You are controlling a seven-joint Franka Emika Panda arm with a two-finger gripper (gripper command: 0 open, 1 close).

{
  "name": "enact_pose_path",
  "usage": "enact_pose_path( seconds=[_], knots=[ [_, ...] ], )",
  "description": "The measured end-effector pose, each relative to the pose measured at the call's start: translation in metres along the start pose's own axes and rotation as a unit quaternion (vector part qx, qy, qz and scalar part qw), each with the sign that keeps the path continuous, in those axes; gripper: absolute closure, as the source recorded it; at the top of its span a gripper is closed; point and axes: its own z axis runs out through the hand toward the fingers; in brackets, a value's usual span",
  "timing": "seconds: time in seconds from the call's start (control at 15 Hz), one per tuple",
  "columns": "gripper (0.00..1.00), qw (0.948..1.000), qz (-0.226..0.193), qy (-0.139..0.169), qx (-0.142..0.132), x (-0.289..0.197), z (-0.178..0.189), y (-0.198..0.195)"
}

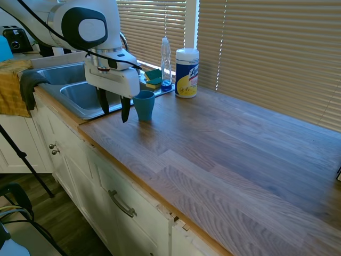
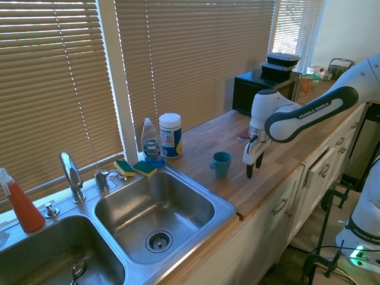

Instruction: Put the mug in the sink

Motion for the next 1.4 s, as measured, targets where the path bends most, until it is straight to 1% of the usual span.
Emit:
enact_pose_path(
  seconds=[0.27, 0.67, 0.87, 1.07, 1.4],
  knots=[
    [0.0, 1.0, 0.0, 0.006, 0.003, 0.001, -0.003, -0.003],
    [0.0, 0.9983, 0.02, 0.026, 0.048, 0.028, -0.05, -0.019],
    [0.0, 0.9973, 0.034, 0.03, 0.059, 0.049, -0.065, -0.033],
    [0.0, 0.9965, 0.052, 0.026, 0.06, 0.074, -0.061, -0.05],
    [0.0, 0.9966, 0.067, 0.012, 0.047, 0.113, -0.032, -0.069]
  ],
)
